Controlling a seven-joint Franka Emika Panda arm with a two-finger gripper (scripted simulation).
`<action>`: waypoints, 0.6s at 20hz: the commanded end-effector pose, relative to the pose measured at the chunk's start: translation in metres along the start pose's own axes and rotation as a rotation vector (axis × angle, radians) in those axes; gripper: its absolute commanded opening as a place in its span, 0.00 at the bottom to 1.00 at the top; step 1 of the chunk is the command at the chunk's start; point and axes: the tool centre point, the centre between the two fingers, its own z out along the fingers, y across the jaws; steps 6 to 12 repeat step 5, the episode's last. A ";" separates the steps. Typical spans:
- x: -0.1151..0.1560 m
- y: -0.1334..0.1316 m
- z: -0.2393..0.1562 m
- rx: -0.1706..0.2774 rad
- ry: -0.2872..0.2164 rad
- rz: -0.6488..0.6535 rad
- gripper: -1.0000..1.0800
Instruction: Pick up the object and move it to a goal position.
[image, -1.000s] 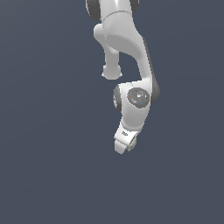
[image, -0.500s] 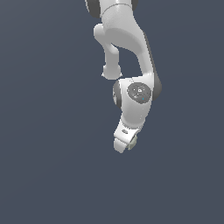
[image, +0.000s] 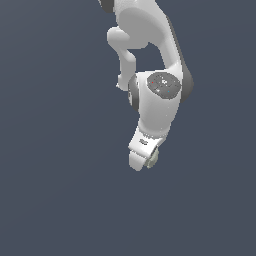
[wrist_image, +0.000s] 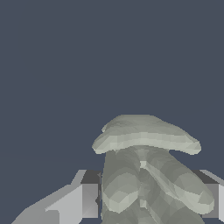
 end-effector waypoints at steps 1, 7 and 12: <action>0.000 0.002 -0.009 0.001 -0.001 0.000 0.00; 0.001 0.003 -0.013 0.001 -0.001 0.000 0.00; 0.001 0.003 -0.013 0.001 -0.001 0.000 0.00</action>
